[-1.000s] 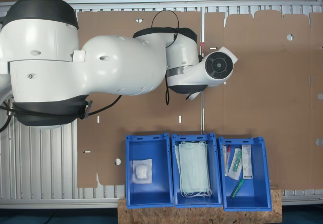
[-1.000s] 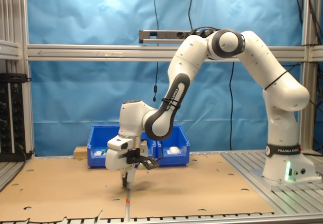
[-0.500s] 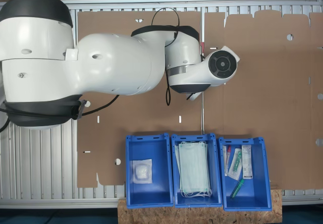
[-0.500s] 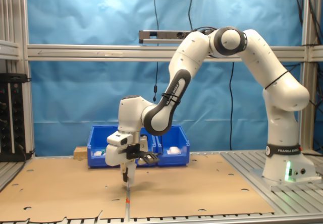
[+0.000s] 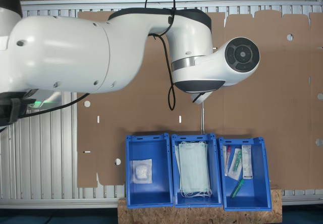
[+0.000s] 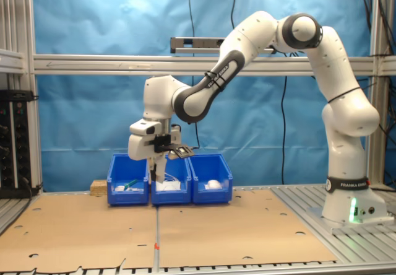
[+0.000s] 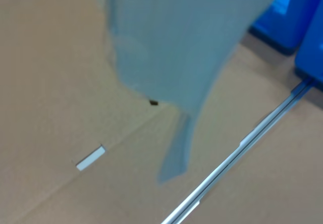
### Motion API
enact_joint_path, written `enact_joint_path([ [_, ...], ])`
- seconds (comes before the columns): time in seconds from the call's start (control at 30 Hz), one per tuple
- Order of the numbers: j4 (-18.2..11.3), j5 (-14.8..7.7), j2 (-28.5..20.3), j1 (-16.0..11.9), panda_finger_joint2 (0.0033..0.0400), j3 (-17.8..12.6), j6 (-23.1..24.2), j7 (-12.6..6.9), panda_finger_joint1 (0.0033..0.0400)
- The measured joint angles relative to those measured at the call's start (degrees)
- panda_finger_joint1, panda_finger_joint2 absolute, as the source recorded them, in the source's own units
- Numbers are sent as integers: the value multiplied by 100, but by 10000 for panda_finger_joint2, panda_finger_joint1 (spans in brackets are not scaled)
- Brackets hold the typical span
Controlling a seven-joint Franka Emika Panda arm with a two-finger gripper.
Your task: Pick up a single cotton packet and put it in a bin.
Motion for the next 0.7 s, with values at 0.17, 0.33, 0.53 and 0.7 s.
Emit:
enact_joint_path([
  [0.17,-21,0,-418,1,52,-84,-352,0,52],
  [0.33,-125,0,-942,1,52,-283,-682,0,52],
  [0.53,-350,-10,-1453,0,52,-652,-955,0,52],
  [0.7,-558,-93,-1716,-5,52,-1020,-1098,0,52],
])
